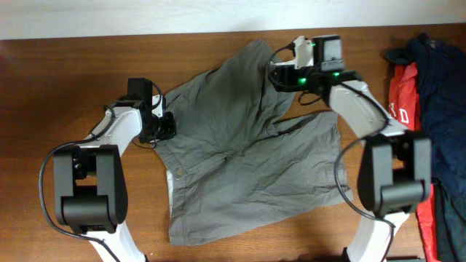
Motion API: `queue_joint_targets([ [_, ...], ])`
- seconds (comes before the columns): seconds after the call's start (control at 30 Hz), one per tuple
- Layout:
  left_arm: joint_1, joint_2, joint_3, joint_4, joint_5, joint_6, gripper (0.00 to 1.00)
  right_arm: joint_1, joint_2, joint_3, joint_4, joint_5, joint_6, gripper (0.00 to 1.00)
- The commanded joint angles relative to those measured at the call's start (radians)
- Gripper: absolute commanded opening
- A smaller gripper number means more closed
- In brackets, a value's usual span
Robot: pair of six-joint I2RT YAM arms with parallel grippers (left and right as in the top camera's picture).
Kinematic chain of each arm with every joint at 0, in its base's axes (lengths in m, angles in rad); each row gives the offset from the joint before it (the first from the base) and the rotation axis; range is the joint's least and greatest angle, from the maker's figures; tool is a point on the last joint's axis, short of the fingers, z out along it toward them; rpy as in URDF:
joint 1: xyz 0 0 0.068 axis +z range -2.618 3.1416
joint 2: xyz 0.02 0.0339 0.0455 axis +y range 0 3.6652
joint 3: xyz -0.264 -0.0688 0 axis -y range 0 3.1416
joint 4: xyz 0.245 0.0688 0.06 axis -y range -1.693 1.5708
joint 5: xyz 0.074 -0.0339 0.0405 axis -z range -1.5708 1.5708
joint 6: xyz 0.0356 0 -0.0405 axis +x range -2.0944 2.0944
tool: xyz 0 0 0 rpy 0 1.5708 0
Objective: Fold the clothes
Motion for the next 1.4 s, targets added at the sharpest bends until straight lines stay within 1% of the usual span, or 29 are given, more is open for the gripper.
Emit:
queue_joint_targets([
  [0.0,0.000,0.048,-0.009,-0.019,0.000,0.016,0.20,0.010,0.064,0.005,0.060,0.116,0.089,0.71],
  [0.07,0.000,0.048,-0.009,-0.030,0.000,0.017,0.20,0.010,0.099,0.005,0.122,0.115,0.124,0.74],
  [0.2,0.000,0.048,-0.009,-0.038,0.000,0.017,0.20,0.010,0.152,0.005,0.171,0.115,0.158,0.74],
  [0.37,0.000,0.048,-0.009,-0.036,0.000,0.017,0.20,0.010,0.195,0.005,0.200,0.115,0.165,0.73],
  [0.43,0.000,0.048,-0.009,-0.036,0.000,0.017,0.21,0.010,0.198,0.005,0.208,0.111,0.165,0.59],
  [0.5,0.000,0.048,-0.009,-0.036,0.000,0.017,0.21,0.010,0.196,0.006,0.214,0.111,0.165,0.35],
  [0.53,0.000,0.048,-0.009,-0.036,0.000,0.017,0.21,0.008,0.193,0.010,0.214,0.111,0.165,0.19],
  [0.57,0.000,0.048,-0.009,-0.035,0.000,0.017,0.21,0.002,0.189,0.013,0.214,0.111,0.165,0.06],
  [0.6,0.000,0.048,-0.009,-0.035,0.000,0.017,0.21,-0.005,0.182,0.014,0.213,0.110,0.165,0.04],
  [0.77,0.000,0.048,-0.009,-0.029,-0.001,0.014,0.21,-0.066,0.088,0.014,0.141,0.111,0.162,0.04],
  [0.87,0.005,0.048,-0.009,-0.022,-0.019,-0.023,0.21,-0.113,0.016,0.014,0.056,0.115,0.161,0.04],
  [0.97,0.015,0.048,-0.009,-0.016,-0.024,-0.033,0.21,-0.165,-0.040,0.014,-0.034,0.115,0.153,0.04],
  [1.2,0.055,0.048,-0.009,-0.016,-0.026,-0.033,0.21,-0.241,-0.058,0.013,-0.297,0.115,0.153,0.04],
  [1.27,0.070,0.048,-0.009,-0.014,-0.026,-0.033,0.21,-0.247,-0.058,0.013,-0.327,0.115,0.153,0.18],
  [1.37,0.090,0.048,-0.008,-0.004,-0.026,-0.033,0.21,-0.253,-0.058,0.014,-0.337,0.115,0.135,0.18],
])
